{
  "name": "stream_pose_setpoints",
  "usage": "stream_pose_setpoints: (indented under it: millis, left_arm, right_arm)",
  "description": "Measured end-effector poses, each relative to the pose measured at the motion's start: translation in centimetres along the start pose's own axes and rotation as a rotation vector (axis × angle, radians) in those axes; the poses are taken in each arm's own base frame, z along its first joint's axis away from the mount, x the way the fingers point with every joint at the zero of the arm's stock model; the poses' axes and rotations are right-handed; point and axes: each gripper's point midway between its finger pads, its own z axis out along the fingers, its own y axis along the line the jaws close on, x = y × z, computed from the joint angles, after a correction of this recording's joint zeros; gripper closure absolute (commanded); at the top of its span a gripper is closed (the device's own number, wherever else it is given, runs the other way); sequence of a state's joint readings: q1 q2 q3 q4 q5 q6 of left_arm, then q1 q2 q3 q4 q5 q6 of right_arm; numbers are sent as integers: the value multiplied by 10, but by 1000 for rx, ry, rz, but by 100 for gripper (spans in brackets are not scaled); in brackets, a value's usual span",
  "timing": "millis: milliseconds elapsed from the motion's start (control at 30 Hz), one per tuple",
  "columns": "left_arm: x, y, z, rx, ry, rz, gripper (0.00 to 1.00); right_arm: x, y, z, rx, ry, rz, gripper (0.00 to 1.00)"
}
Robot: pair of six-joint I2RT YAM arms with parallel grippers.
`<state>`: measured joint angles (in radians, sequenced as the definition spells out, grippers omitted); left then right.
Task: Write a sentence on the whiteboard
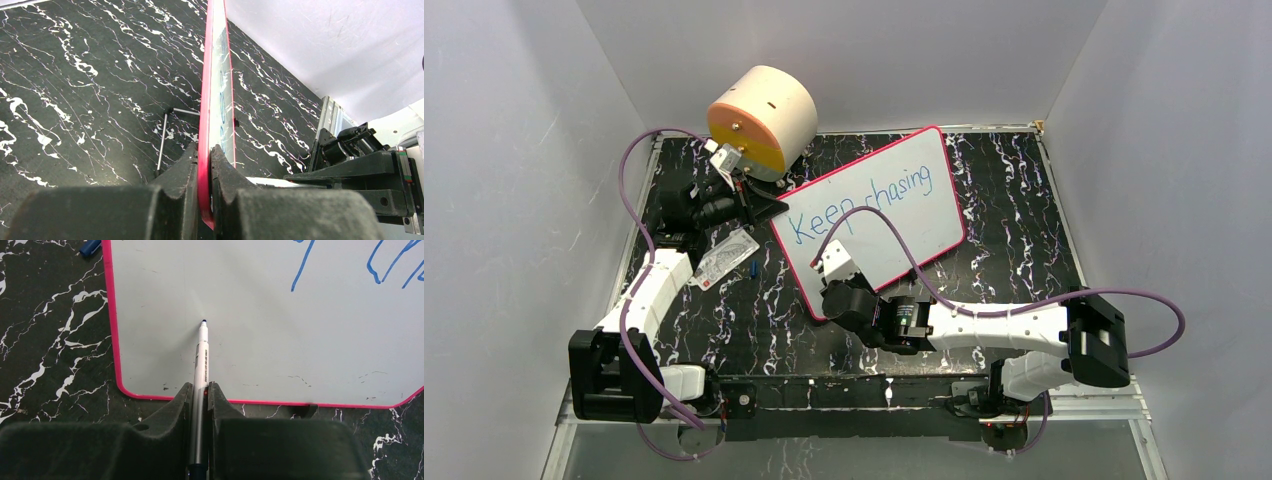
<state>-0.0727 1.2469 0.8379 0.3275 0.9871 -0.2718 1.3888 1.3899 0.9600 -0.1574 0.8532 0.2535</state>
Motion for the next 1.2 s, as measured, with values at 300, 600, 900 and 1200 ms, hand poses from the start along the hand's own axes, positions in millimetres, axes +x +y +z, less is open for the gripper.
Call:
stream_pose_setpoints:
  millis: [300, 600, 900, 1200]
  left_arm:
    - [0, 0, 0, 0, 1, -1, 100]
    - [0, 0, 0, 0, 1, -1, 100]
    - [0, 0, 0, 0, 1, -1, 100]
    - [0, 0, 0, 0, 1, -1, 100]
  right_arm:
    - [-1, 1, 0, -13, -1, -14, 100]
    - [-4, 6, 0, -40, -11, 0, 100]
    - [-2, 10, -1, -64, 0, 0, 100]
    - [11, 14, -4, -94, 49, -15, 100]
